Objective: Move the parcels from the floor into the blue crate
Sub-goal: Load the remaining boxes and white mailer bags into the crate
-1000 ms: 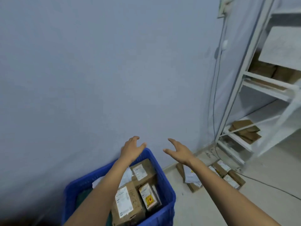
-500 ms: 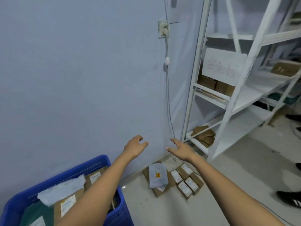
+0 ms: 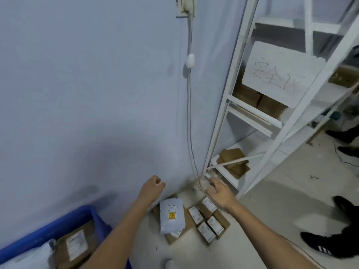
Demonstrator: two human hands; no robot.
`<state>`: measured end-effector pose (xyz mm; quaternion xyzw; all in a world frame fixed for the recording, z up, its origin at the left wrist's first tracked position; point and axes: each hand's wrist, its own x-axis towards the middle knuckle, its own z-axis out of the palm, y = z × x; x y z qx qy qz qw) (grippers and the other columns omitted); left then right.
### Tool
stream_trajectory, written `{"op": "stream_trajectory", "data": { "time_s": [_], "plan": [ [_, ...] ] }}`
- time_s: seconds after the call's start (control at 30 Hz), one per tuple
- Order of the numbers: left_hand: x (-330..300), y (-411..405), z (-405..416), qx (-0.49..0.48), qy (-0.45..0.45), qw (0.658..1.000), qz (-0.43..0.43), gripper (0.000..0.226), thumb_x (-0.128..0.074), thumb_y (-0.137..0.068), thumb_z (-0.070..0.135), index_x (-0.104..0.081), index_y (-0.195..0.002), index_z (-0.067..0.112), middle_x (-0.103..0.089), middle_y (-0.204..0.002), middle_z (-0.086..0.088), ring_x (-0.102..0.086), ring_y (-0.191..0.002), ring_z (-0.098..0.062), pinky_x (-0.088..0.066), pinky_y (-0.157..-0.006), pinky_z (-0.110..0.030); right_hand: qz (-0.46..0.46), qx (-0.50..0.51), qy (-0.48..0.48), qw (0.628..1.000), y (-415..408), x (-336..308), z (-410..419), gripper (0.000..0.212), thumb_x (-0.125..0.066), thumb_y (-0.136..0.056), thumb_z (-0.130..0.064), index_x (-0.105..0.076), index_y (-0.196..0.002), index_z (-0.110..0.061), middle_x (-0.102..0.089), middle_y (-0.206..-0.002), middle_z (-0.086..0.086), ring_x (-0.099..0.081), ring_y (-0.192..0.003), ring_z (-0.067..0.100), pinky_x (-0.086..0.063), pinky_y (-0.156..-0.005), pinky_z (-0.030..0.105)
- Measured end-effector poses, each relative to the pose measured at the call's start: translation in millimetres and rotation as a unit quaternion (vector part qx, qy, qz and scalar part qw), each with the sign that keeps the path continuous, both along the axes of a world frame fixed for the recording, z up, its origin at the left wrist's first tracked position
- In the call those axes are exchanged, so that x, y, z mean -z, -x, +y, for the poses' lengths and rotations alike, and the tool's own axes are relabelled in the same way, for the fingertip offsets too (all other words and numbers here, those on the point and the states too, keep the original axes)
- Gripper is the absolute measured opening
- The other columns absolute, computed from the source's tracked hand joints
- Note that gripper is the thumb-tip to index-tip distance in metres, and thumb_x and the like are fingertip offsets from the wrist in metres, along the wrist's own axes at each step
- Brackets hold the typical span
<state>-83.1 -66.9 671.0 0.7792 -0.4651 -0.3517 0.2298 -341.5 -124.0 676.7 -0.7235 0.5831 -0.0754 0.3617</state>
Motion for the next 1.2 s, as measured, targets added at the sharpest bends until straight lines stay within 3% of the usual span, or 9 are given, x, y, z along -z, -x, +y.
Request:
{"op": "stream_trajectory", "data": {
  "time_s": [0.17, 0.37, 0.53, 0.7, 0.8, 0.87, 0.97, 1.07, 1.2],
  "plan": [
    [70.2, 4.8, -58.9, 0.012, -0.081, 0.996, 0.046, 0.01, -0.05, -0.094, 0.024, -0.05, -0.099, 0.015, -0.061, -0.112, -0.01, -0.055, -0.096, -0.022, -0.043, -0.082, -0.03, 0.054, 0.016, -0.047, 0.997, 2.9, 38.0, -65.6, 0.047, -0.055, -0.094, -0.031, -0.044, -0.138, -0.019, -0.052, -0.139, 0.006, -0.051, -0.126, 0.02, -0.037, -0.101, 0.024],
    [120.4, 15.4, -77.7, -0.024, -0.156, 0.983, 0.094, 0.016, -0.046, -0.095, 0.025, -0.054, -0.098, 0.012, -0.062, -0.109, -0.015, -0.059, -0.097, -0.027, -0.045, -0.08, -0.032, 0.091, 0.021, -0.094, 0.991, 9.1, 74.9, -97.7, 0.045, -0.056, -0.094, -0.031, -0.047, -0.136, -0.017, -0.056, -0.135, 0.007, -0.055, -0.12, 0.021, -0.041, -0.096, 0.028],
    [133.4, 33.9, -86.0, -0.055, -0.157, 0.977, 0.134, 0.008, -0.05, -0.093, 0.023, -0.053, -0.094, 0.015, -0.061, -0.101, -0.015, -0.06, -0.098, -0.03, -0.048, -0.082, -0.035, 0.107, 0.003, -0.139, 0.985, 24.2, 96.6, -124.6, 0.046, -0.055, -0.093, -0.032, -0.045, -0.137, -0.021, -0.055, -0.137, 0.005, -0.053, -0.122, 0.022, -0.042, -0.096, 0.031],
    [150.6, 67.9, -94.2, -0.119, -0.145, 0.97, 0.152, 0.016, -0.052, -0.091, 0.023, -0.044, -0.082, 0.012, -0.052, -0.084, -0.012, -0.05, -0.08, -0.018, -0.037, -0.069, -0.029, 0.108, -0.046, -0.175, 0.978, 46.3, 121.9, -162.2, 0.048, -0.053, -0.096, -0.034, -0.043, -0.14, -0.02, -0.054, -0.138, 0.005, -0.055, -0.117, 0.019, -0.04, -0.086, 0.023],
    [168.8, 101.6, -100.0, -0.17, -0.151, 0.961, 0.157, 0.015, -0.052, -0.091, 0.026, -0.049, -0.089, 0.011, -0.057, -0.09, -0.008, -0.053, -0.079, -0.019, -0.038, -0.066, -0.027, 0.105, -0.076, -0.214, 0.968, 68.0, 149.8, -184.5, 0.049, -0.051, -0.096, -0.031, -0.041, -0.142, -0.018, -0.051, -0.14, 0.006, -0.054, -0.109, 0.016, -0.041, -0.08, 0.019],
    [193.2, 125.8, -106.3, -0.2, -0.154, 0.953, 0.164, 0.013, -0.052, -0.092, 0.026, -0.052, -0.095, 0.013, -0.059, -0.096, -0.008, -0.053, -0.084, -0.019, -0.038, -0.065, -0.026, 0.111, -0.098, -0.227, 0.963, 82.5, 175.5, -199.4, 0.048, -0.052, -0.096, -0.031, -0.041, -0.141, -0.02, -0.049, -0.143, 0.005, -0.051, -0.123, 0.02, -0.041, -0.093, 0.025],
    [249.7, 158.4, -119.6, -0.22, -0.187, 0.936, 0.202, 0.013, -0.052, -0.093, 0.025, -0.05, -0.101, 0.014, -0.057, -0.106, -0.008, -0.051, -0.091, -0.02, -0.036, -0.073, -0.027, 0.113, -0.098, -0.226, 0.963, 99.8, 225.9, -215.9, 0.045, -0.051, -0.096, -0.027, -0.044, -0.14, -0.02, -0.051, -0.14, 0.002, -0.049, -0.126, 0.021, -0.038, -0.097, 0.026],
    [321.6, 182.3, -129.1, -0.263, -0.213, 0.911, 0.234, 0.017, -0.054, -0.092, 0.025, -0.05, -0.102, 0.012, -0.054, -0.106, -0.005, -0.053, -0.098, -0.024, -0.035, -0.079, -0.025, 0.129, -0.092, -0.249, 0.956, 111.9, 300.0, -223.1, 0.043, -0.052, -0.096, -0.03, -0.047, -0.138, -0.02, -0.055, -0.137, 0.004, -0.053, -0.122, 0.021, -0.042, -0.092, 0.024],
    [433.9, 202.3, -133.6, -0.321, -0.216, 0.888, 0.249, 0.013, -0.055, -0.092, 0.02, -0.051, -0.099, 0.009, -0.056, -0.098, -0.005, -0.055, -0.093, -0.028, -0.037, -0.075, -0.026, 0.136, -0.079, -0.291, 0.944, 117.2, 425.1, -221.8, 0.041, -0.051, -0.097, -0.026, -0.046, -0.138, -0.023, -0.054, -0.135, 0.004, -0.052, -0.118, 0.017, -0.034, -0.083, 0.016]
  ]
}}
